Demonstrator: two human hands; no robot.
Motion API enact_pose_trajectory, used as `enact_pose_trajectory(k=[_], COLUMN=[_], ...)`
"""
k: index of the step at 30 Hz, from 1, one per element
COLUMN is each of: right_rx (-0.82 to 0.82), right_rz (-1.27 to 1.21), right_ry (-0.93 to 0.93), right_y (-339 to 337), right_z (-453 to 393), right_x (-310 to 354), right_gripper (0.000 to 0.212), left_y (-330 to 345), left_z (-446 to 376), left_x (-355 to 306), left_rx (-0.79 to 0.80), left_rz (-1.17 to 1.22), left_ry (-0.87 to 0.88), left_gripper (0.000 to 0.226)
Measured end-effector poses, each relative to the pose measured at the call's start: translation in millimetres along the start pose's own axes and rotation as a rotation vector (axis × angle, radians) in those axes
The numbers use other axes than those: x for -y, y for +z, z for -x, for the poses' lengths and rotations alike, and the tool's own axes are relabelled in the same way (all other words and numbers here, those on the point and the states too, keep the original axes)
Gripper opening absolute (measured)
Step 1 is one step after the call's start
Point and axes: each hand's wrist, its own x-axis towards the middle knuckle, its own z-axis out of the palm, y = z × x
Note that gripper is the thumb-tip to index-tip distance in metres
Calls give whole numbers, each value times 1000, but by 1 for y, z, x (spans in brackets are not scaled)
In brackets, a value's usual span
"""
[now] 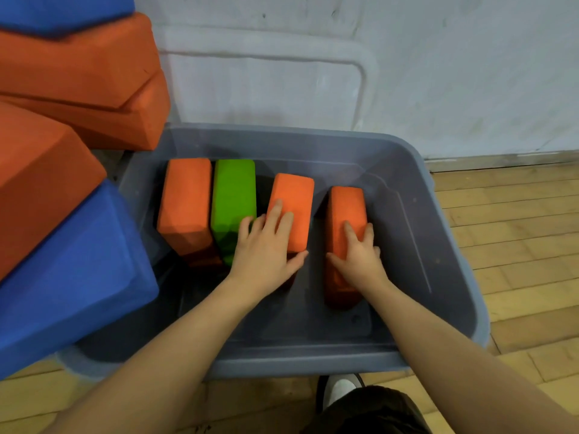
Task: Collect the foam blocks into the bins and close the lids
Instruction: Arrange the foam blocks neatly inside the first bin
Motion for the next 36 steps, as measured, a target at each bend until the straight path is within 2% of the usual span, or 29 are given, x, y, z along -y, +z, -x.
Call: enact_pose_trajectory(k=[5, 9, 11, 14, 18, 21, 24, 26, 28, 30, 32, 34, 36], right_rx=[-137, -245, -253, -229, -314, -378, -393, -334, -227, -170, -132, -99, -24], right_rz=[-156, -220, -241, -134, -82, -35, -32, -141, -368, -478, -408, -326, -236], right_ry=[-96, -237, -285, -351, -481, -526, -521, -519, -518, -518, -535, -543, -512], right_y=[-20, -38, -45, -49, -53, -57, -60, -61, -63, -66, -65, -60, -55], right_z=[10, 35, 45, 56, 72, 80, 82, 80, 75, 66, 58, 51, 48], right_x=[9, 19, 23, 25, 20, 11, 8, 10, 15, 18, 16, 11, 5], right_gripper=[71, 70, 73, 78, 81, 89, 96, 99, 98, 95, 90, 82, 75], left_y=[1, -6, -12, -28, -49, -56, -56, -56, -49, -39, -27, -17, -11], left_z=[1, -1, -3, -12, -38, -51, -56, -52, -42, -30, -20, -14, -7], left_x=[9, 7, 3, -7, -15, -16, -19, -21, -23, -23, -20, -15, -9], left_rx=[-99, -43, -23, -128, -146, -148, -191, -263, -293, -287, -254, -219, -147], left_rz=[24, 42, 115, 199, 424, 648, 859, 949, 937, 865, 756, 542, 378], left_ry=[52, -41, -98, -105, -145, -91, -99, -51, 42, 101, 126, 146, 156], left_gripper=[59, 64, 73, 75, 78, 75, 73, 63, 53, 48, 42, 31, 35])
